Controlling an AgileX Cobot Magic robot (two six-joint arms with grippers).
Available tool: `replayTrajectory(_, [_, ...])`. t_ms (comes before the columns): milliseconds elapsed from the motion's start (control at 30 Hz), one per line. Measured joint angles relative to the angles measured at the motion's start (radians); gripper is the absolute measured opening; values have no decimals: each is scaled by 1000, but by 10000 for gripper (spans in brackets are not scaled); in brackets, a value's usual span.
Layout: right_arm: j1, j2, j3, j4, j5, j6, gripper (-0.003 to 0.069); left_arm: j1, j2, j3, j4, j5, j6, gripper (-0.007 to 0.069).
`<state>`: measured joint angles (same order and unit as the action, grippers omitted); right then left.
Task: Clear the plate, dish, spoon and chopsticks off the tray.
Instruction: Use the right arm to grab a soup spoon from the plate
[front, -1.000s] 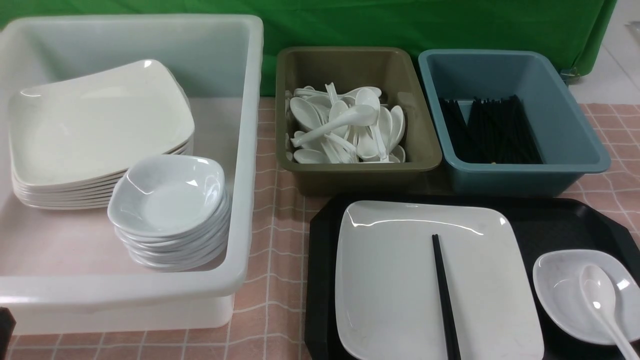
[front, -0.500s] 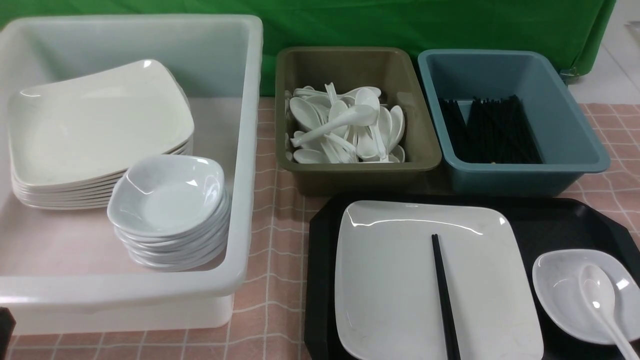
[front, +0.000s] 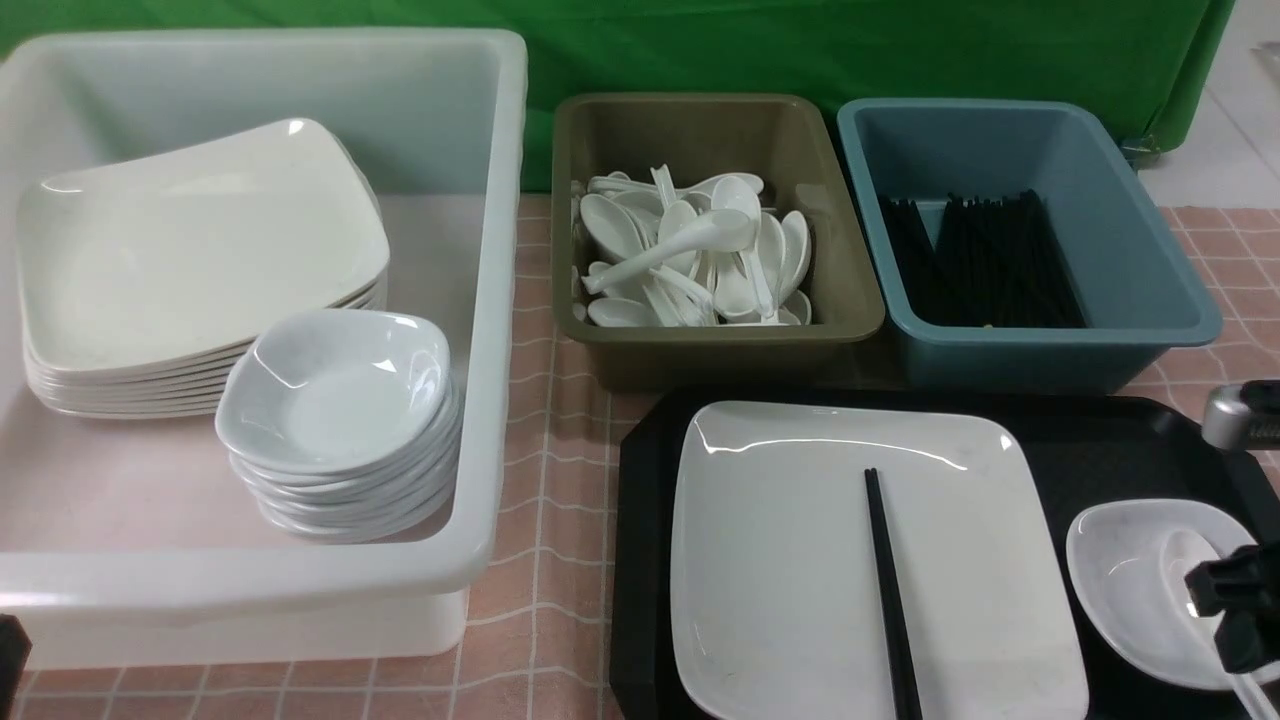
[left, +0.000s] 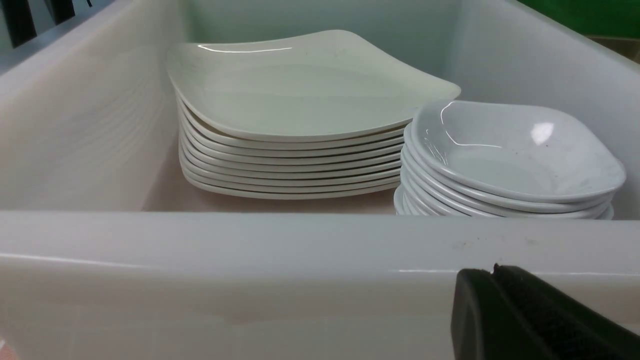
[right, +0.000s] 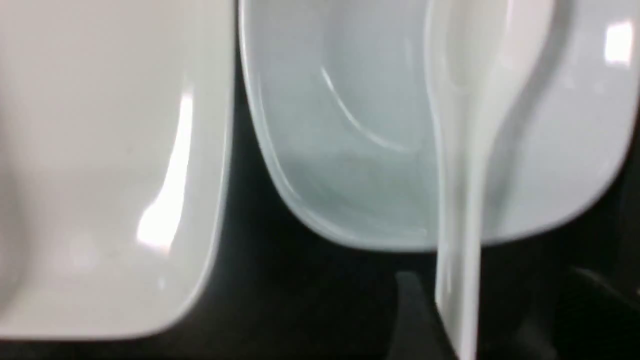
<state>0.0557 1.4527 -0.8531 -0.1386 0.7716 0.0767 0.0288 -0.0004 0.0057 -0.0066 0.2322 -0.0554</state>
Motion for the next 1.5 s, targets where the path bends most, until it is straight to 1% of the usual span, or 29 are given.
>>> replayTrajectory(200, [0,140,-24,-3,-81,-37,444,0,0,0,0,0,0,4])
replayTrajectory(300, [0,189,-27,-10,-91,-40,444,0,0,0,0,0,0,4])
replayTrajectory(667, [0,232,-27,-15,-145,-40,445,0,0,0,0,0,0,4])
replayTrajectory(767, [0,232,-27,-15,-161,-40,397,0,0,0,0,0,0,4])
replayTrajectory(800, [0,232,-27,-16,-163,-40,344,0,0,0,0,0,0,4])
replayTrajectory(867, [0,232,-27,-16,-164,-43,301,0,0,0,0,0,0,4])
replayTrajectory(1033, [0,228,-33,-16,-155,-44,304,0,0,0,0,-1,0,4])
replayTrajectory(1133, [0,211,-51,-16,-130,-44,304,0,0,0,0,-1,0,4])
replayTrajectory(1233, [0,141,-107,-15,-75,-46,304,0,0,0,0,-1,0,4])
replayTrajectory(1400, [0,54,-190,42,-28,-55,304,0,0,0,0,-2,0,4])
replayTrajectory(1467, [7,22,-258,132,-22,-89,304,0,0,0,0,-2,0,4])
replayTrajectory(1500, [9,20,-264,139,-22,-99,304,0,0,0,0,-2,0,4])
